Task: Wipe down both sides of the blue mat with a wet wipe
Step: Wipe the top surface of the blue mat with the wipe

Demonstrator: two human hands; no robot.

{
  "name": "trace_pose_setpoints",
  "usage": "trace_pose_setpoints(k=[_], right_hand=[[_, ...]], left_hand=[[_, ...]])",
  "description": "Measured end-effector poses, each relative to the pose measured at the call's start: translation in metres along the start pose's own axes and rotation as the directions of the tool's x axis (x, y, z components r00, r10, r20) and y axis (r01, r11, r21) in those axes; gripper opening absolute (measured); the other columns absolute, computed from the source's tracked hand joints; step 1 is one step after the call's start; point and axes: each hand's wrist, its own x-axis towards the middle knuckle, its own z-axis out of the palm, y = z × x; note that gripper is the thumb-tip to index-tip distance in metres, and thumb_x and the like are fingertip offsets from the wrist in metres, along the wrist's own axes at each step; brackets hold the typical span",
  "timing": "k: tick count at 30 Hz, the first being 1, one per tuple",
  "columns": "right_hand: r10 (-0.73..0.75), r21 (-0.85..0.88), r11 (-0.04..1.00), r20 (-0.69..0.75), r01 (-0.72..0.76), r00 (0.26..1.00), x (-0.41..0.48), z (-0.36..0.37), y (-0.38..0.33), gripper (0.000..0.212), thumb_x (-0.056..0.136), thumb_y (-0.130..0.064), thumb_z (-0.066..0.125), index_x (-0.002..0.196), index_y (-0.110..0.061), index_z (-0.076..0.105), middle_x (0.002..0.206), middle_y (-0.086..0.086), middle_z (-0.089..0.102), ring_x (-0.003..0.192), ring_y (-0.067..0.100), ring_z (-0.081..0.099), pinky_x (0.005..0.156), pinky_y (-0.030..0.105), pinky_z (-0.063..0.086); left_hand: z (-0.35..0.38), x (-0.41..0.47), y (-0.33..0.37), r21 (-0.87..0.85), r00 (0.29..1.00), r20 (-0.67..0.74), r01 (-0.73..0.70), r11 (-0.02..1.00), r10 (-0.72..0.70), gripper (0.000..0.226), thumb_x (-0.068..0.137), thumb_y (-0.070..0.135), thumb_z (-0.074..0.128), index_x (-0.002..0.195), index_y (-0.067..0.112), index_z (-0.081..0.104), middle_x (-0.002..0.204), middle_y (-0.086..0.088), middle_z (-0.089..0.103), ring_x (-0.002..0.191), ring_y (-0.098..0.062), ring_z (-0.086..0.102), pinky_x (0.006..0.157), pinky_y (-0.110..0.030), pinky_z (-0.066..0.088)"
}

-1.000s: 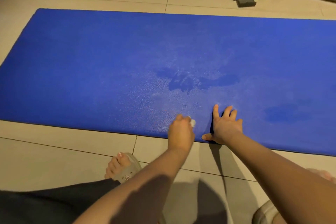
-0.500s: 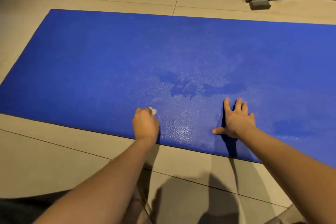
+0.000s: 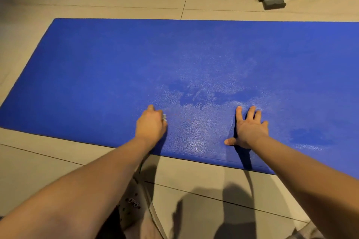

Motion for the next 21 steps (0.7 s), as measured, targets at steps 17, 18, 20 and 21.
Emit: trace_pose_setpoints(k=[17, 18, 20, 21], right_hand=[[0.002, -0.003, 1.0, 0.002, -0.002, 1.0, 0.005, 0.004, 0.0, 0.142, 0.068, -0.086, 0.062, 0.155, -0.017, -0.026, 0.162, 0.027, -0.018, 0.151, 0.047, -0.008, 0.117, 0.06, 0.023], [0.001, -0.005, 1.0, 0.0, -0.001, 1.0, 0.005, 0.004, -0.001, 0.142, 0.068, -0.086, 0.062, 0.155, -0.017, -0.026, 0.162, 0.027, -0.018, 0.151, 0.048, -0.008, 0.117, 0.06, 0.023], [0.001, -0.005, 1.0, -0.002, -0.001, 1.0, 0.005, 0.005, -0.001, 0.142, 0.068, -0.086, 0.062, 0.155, -0.016, -0.026, 0.162, 0.027, -0.018, 0.151, 0.048, -0.007, 0.117, 0.06, 0.023], [0.001, -0.003, 1.0, -0.005, -0.001, 1.0, 0.005, 0.005, -0.001, 0.142, 0.068, -0.086, 0.062, 0.155, -0.016, -0.026, 0.162, 0.028, -0.018, 0.151, 0.048, -0.007, 0.117, 0.06, 0.024]], left_hand=[[0.026, -0.005, 0.069, -0.035, 0.951, -0.07, -0.303, 0.953, 0.3, 0.02, 0.097, 0.026, 0.06, 0.101, 0.01, 0.07, 0.105, -0.008, 0.055, 0.091, -0.028, 0.055, 0.071, -0.038, 0.042], [0.022, 0.004, 0.051, 0.018, 0.958, -0.101, -0.269, 0.963, 0.27, 0.019, 0.096, 0.025, 0.061, 0.099, 0.009, 0.071, 0.102, -0.009, 0.055, 0.088, -0.029, 0.055, 0.069, -0.038, 0.04], [0.015, 0.02, 0.014, 0.059, 0.979, -0.158, -0.118, 0.991, 0.126, 0.017, 0.093, 0.022, 0.063, 0.095, 0.006, 0.07, 0.101, -0.013, 0.056, 0.089, -0.033, 0.055, 0.069, -0.04, 0.044], [0.012, 0.026, -0.001, 0.045, 0.985, -0.169, -0.019, 0.999, 0.027, 0.017, 0.093, 0.021, 0.063, 0.095, 0.005, 0.07, 0.102, -0.014, 0.056, 0.091, -0.034, 0.055, 0.071, -0.042, 0.047]])
